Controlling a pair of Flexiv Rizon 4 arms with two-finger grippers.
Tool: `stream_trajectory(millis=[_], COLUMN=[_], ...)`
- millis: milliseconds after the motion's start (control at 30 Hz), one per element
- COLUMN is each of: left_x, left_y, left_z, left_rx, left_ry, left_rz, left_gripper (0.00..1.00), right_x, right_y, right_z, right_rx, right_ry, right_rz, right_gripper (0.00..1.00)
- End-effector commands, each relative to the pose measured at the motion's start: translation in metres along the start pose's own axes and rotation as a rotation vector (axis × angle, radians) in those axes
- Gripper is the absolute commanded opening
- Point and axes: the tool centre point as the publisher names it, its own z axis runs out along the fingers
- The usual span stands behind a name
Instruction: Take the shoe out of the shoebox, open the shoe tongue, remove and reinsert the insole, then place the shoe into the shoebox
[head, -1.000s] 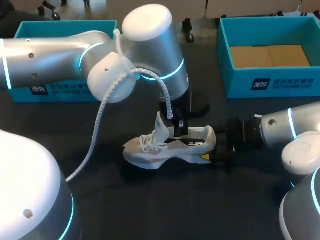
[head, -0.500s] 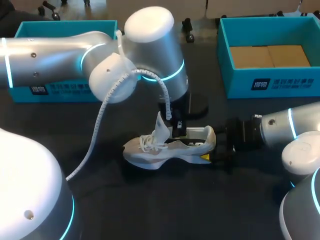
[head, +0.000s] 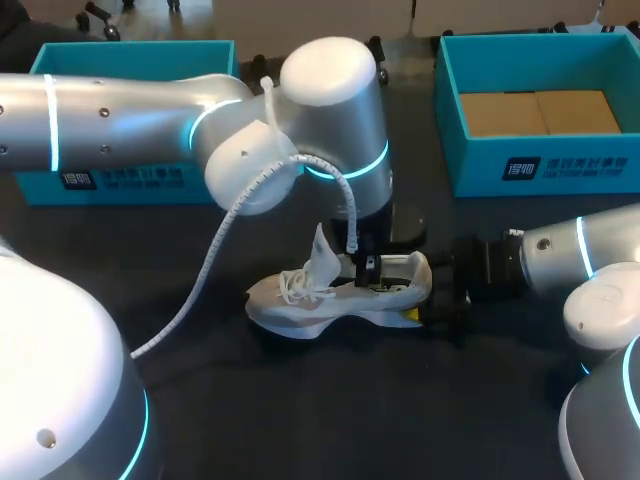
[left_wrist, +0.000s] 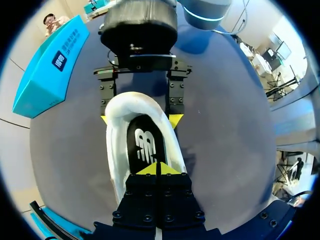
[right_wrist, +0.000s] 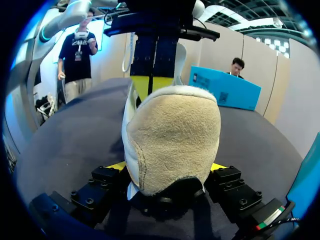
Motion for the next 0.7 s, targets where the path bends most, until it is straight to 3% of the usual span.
stream_trajectory(millis=[33, 633, 700], left_x=[-0.001, 0.008, 0.008], left_y=[-0.003, 0.006, 0.007], left_z=[0.012, 0.026, 0.028], left_rx=[-0.005, -0.029, -0.034], left_ry=[0.003, 0.129, 0.133], left_rz=[0.001, 0.050, 0.051], left_gripper=[0.00, 0.00, 0.09], right_x=[0.000, 0.000, 0.000], right_y=[0.000, 0.000, 0.000], right_z=[0.006, 0.006, 0.006], right_rx=[0.008, 0.008, 0.008], right_ry=[-0.001, -0.001, -0.001], right_rz=[0.001, 0.001, 0.001], right_gripper=[0.00, 0.00, 0.00])
